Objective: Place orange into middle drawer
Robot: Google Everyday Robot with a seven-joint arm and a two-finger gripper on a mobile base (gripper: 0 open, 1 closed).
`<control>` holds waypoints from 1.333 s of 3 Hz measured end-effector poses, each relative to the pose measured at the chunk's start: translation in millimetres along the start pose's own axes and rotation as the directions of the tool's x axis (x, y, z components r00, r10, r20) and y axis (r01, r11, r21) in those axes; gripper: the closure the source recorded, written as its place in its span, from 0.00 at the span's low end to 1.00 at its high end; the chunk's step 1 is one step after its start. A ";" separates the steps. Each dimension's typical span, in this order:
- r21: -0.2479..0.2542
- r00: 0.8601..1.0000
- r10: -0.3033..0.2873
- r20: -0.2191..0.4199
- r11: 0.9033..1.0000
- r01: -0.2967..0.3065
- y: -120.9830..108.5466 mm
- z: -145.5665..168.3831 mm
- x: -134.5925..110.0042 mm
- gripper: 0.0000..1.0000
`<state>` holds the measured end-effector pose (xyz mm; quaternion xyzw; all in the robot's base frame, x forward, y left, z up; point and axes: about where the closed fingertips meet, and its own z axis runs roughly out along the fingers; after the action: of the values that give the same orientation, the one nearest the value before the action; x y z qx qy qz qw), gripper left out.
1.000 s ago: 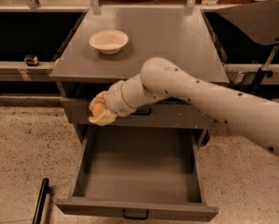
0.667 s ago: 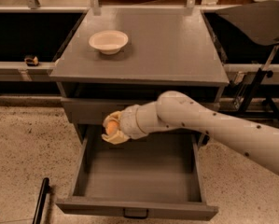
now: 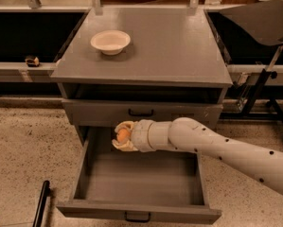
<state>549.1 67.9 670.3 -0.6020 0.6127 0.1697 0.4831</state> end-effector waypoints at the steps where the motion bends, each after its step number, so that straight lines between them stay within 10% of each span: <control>1: -0.087 0.996 0.083 -0.015 0.993 -0.084 10.0 18.3 37.9 1.00; 3: -0.187 0.939 0.319 -0.127 0.922 -0.338 82.8 30.0 210.6 1.00; 4: -0.191 0.926 0.331 -0.180 0.912 -0.363 92.4 39.2 252.5 1.00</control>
Offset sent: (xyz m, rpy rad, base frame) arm -0.0314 -0.1101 -0.2899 0.0391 0.5553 -0.0561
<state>529.3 -25.9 416.0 -0.5437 0.7205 0.2764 0.3298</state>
